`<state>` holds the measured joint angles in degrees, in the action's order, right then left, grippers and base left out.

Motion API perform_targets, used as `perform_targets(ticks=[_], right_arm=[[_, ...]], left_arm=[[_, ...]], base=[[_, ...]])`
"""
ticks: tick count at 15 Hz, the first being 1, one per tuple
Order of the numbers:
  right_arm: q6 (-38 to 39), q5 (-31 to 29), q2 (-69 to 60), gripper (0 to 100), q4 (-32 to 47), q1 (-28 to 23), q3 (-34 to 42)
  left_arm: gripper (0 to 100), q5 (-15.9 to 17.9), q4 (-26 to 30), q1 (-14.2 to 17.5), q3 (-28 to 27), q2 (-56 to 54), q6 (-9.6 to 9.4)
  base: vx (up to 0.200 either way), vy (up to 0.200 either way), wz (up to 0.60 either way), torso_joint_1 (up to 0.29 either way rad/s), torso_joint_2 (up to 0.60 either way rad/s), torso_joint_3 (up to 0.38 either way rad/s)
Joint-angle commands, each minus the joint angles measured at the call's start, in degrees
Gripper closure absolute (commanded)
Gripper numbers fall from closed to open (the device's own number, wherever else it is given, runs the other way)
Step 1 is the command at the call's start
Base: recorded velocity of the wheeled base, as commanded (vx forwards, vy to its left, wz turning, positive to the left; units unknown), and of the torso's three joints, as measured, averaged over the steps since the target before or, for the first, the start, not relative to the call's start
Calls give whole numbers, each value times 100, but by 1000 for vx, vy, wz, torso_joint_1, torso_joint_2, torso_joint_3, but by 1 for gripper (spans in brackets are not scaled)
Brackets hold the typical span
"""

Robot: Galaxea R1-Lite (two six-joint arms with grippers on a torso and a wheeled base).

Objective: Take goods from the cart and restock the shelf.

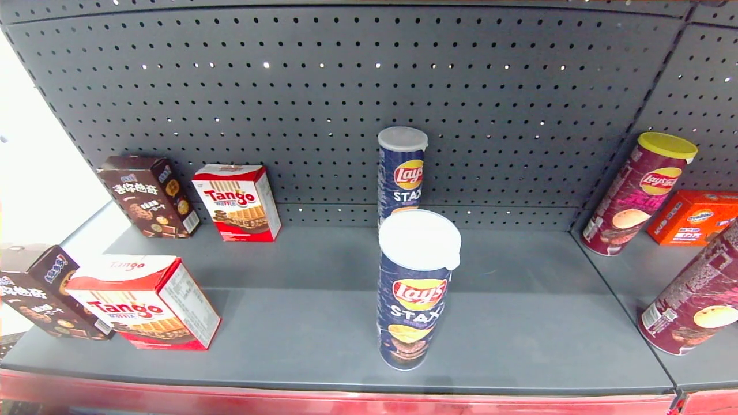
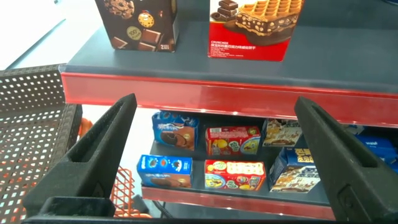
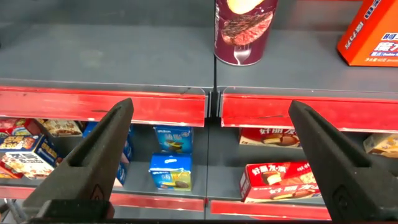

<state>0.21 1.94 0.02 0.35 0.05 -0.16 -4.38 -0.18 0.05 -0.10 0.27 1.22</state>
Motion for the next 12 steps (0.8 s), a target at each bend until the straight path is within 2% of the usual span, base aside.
perform_targets(ticks=[1, 4, 12], right_arm=[[6, 0, -2, 0, 0, 4, -2], [32, -9, -2, 0, -9, 4, -2], [32, -18, -2, 0, -9, 4, 7]], left_arm=[[0, -2, -8, -5, 1, 8, 10], [0, 112, 1, -5, 1, 8, -8], [0, 112, 1, -5, 1, 8, -8]], base=[[0, 0, 0, 0, 0, 0], [0, 0, 0, 0, 0, 0], [0, 0, 0, 0, 0, 0]])
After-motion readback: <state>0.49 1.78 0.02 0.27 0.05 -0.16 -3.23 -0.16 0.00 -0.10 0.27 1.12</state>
